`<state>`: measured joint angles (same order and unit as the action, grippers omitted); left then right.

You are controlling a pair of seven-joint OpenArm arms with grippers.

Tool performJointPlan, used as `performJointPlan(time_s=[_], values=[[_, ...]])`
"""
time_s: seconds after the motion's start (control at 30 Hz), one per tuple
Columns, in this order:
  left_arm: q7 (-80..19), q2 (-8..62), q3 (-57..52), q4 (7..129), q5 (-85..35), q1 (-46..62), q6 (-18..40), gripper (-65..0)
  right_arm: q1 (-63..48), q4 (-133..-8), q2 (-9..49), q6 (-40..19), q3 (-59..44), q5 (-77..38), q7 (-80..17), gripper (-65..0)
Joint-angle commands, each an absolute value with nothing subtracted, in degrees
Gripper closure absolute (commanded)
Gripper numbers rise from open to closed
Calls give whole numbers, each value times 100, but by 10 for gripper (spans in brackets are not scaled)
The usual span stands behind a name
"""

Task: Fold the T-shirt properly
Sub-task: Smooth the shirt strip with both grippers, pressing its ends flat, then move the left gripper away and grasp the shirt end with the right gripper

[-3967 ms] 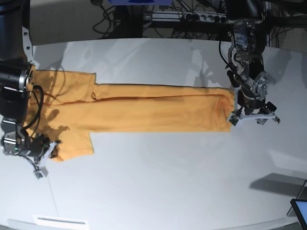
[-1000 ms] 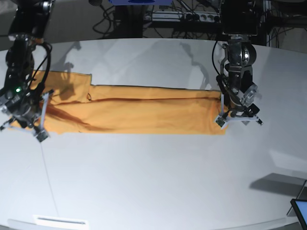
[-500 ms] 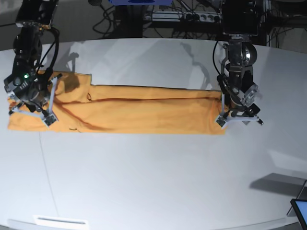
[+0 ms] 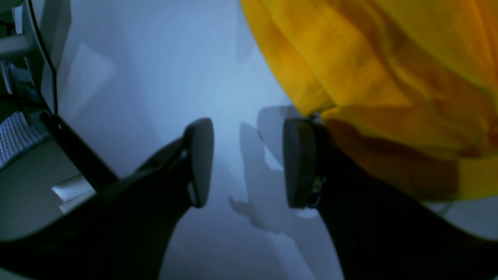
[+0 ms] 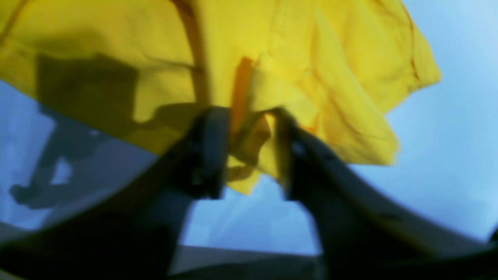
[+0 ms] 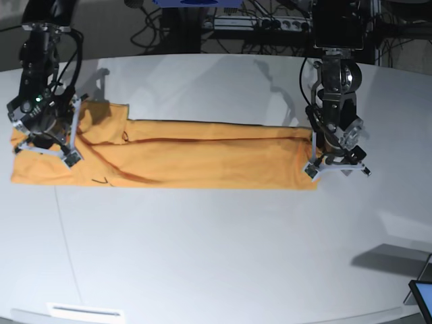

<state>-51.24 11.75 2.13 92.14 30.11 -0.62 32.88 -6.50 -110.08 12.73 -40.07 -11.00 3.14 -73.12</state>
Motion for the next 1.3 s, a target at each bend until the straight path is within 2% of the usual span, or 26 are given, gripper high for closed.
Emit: performJointPlan(time_s=[0.0,0.3,0.7,0.97,1.13,1.27], values=[[-5112,1226,163,9332,3090,-136,3231,-289,-532,-11108,1349,-4000,-1130,497,-7248,-309],[-5112,1429,145,9420,3046,-171,3231,-289,-400,-11143,1385,-4000,-1086,1596,-6607,-318],[-5156,1578,136,9991,3081,-180,3231,-289,-136,-11143,1402,-4000,-1068,1631,-6440,-318],[-5156,1543,-541,10000,3029,-312,3231,-289,523,-11143,1780,-4000,-1112,1631,-6422,-318],[-5174,1560,-1121,10229,1930,-277,3240,-292,796,-11134,1789,-4000,-1121,1631,-6422,-318],[-5631,1587,-1763,10387,673,-251,3240,-385,787,-11116,1692,-4000,-1121,1631,-6422,-318]])
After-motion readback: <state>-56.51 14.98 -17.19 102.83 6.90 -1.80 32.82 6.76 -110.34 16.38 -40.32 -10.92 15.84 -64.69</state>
